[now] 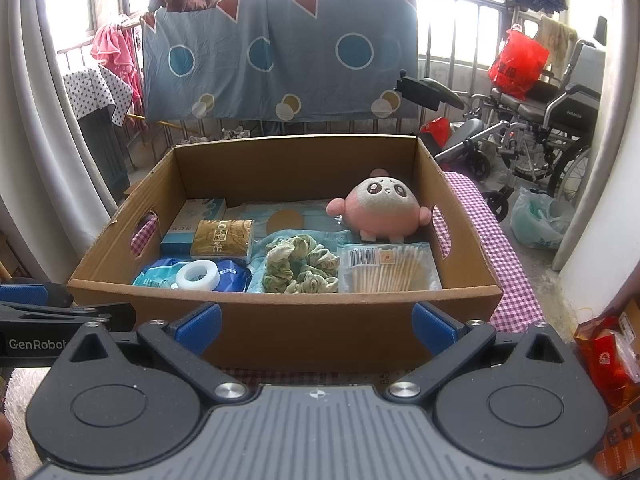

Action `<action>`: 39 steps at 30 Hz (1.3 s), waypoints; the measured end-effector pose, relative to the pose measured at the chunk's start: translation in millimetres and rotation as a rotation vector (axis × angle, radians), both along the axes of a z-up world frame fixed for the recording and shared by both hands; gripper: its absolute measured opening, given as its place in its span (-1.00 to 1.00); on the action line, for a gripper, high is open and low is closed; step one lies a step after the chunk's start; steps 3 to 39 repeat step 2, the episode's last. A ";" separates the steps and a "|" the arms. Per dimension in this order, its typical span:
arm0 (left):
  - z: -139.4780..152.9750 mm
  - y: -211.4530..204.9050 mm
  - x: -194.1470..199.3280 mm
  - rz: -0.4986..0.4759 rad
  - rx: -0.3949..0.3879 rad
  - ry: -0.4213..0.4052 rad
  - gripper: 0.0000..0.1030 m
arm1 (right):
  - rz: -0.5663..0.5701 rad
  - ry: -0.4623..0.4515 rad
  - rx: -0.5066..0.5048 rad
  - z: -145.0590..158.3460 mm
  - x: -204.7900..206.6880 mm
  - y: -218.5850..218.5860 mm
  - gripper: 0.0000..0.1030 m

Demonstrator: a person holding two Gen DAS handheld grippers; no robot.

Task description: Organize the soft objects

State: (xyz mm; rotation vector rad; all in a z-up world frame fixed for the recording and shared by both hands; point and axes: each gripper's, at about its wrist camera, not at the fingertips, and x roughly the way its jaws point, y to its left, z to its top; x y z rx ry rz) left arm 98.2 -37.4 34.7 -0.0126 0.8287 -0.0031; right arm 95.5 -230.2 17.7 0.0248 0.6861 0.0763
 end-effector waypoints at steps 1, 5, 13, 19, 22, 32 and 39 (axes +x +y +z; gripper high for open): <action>-0.1 0.0 0.0 0.000 0.000 0.000 0.99 | 0.000 0.000 0.000 -0.4 0.1 0.1 1.00; -0.1 0.0 0.0 0.001 -0.001 0.001 0.99 | 0.000 0.000 0.000 -0.1 0.0 -0.1 1.00; -0.1 0.0 0.0 0.001 -0.001 0.001 0.99 | 0.000 0.000 0.000 -0.1 0.0 -0.1 1.00; -0.1 0.0 0.0 0.001 -0.001 0.001 0.99 | 0.000 0.000 0.000 -0.1 0.0 -0.1 1.00; -0.1 0.0 0.0 0.001 -0.001 0.001 0.99 | 0.000 0.000 0.000 -0.1 0.0 -0.1 1.00; -0.1 0.0 0.0 0.001 -0.001 0.001 0.99 | 0.000 0.000 0.000 -0.1 0.0 -0.1 1.00; -0.1 0.0 0.0 0.001 -0.001 0.001 0.99 | 0.000 0.000 0.000 -0.1 0.0 -0.1 1.00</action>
